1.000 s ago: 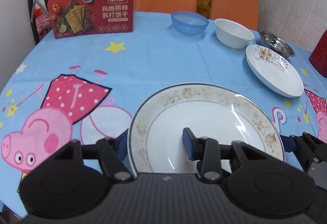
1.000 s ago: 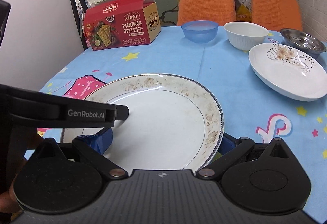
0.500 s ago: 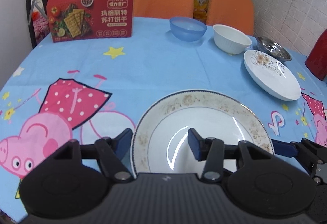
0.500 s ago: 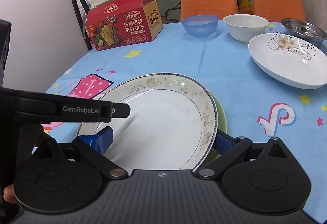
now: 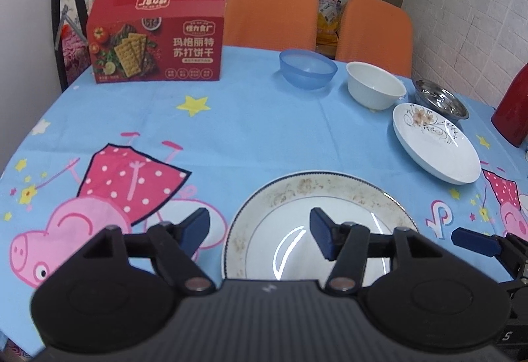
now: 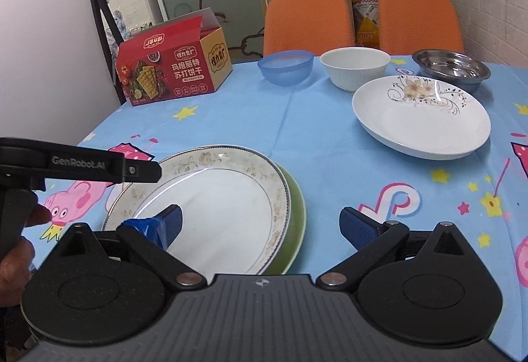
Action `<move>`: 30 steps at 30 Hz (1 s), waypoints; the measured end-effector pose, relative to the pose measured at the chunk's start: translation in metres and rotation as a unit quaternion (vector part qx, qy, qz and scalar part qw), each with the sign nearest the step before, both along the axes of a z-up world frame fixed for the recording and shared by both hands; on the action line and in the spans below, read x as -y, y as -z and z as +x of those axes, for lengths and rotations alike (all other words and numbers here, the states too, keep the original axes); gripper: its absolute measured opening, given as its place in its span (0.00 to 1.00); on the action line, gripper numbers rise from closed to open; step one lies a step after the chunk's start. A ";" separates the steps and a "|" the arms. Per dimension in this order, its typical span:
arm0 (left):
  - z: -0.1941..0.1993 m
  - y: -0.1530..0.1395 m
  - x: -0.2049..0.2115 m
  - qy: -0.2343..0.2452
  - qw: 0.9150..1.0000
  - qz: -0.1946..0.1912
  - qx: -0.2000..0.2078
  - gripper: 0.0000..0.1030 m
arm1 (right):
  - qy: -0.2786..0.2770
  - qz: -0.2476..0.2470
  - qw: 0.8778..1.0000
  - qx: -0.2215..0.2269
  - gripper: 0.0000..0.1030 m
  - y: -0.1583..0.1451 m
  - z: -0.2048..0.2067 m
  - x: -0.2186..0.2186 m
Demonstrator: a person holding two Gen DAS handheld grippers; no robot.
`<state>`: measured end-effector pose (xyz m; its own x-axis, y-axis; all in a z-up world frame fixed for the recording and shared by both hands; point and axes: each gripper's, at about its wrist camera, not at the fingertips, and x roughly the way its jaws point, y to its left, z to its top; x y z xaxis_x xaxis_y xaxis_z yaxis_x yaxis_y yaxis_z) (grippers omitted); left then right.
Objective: Organize plates and bowls
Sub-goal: 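Lower the brown-rimmed plate onto the green plate and open the right gripper, then move the right gripper to the white floral plate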
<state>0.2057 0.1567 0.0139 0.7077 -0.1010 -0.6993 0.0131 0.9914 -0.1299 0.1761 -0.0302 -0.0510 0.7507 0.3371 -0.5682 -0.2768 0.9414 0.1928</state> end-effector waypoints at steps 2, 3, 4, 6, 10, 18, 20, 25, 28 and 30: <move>0.001 -0.002 0.006 0.005 1.000 0.002 -0.002 0.60 | 0.007 0.004 1.000 0.001 0.87 -0.001 0.001 0.006; 0.001 -0.003 0.009 0.008 1.000 0.001 -0.004 0.65 | 0.011 0.005 1.000 0.001 0.87 -0.001 0.001 0.010; 0.002 -0.003 0.012 0.011 1.000 -0.001 -0.005 0.65 | 0.015 0.009 1.000 0.001 0.87 -0.001 0.001 0.014; 0.003 -0.005 0.021 0.019 1.000 -0.002 -0.006 0.66 | 0.026 0.016 1.000 0.002 0.87 -0.002 0.001 0.024; 0.006 -0.008 0.039 0.030 1.000 0.002 -0.003 0.67 | 0.051 0.023 0.998 0.001 0.87 -0.001 0.002 0.044; 0.014 -0.014 0.078 0.058 0.998 0.012 0.000 0.69 | 0.099 0.050 0.994 0.003 0.87 0.003 -0.001 0.086; 0.016 -0.014 0.090 0.066 0.998 0.017 -0.002 0.69 | 0.110 0.057 0.992 0.001 0.87 0.006 -0.002 0.097; 0.024 -0.013 0.115 0.080 0.996 0.030 -0.007 0.70 | 0.130 0.067 0.989 -0.002 0.87 0.011 -0.002 0.118; 0.029 -0.013 0.127 0.088 0.996 0.035 -0.008 0.71 | 0.137 0.071 0.988 -0.003 0.87 0.012 0.002 0.128; 0.034 -0.013 0.134 0.091 0.995 0.038 -0.009 0.71 | 0.141 0.067 0.988 -0.003 0.87 0.012 0.006 0.133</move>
<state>0.2401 0.0224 0.0266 0.6696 -0.1717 -0.7226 0.1912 0.9800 -0.0557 0.1820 -0.1635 -0.0629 0.8217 0.1886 -0.5379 -0.0064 0.9466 0.3222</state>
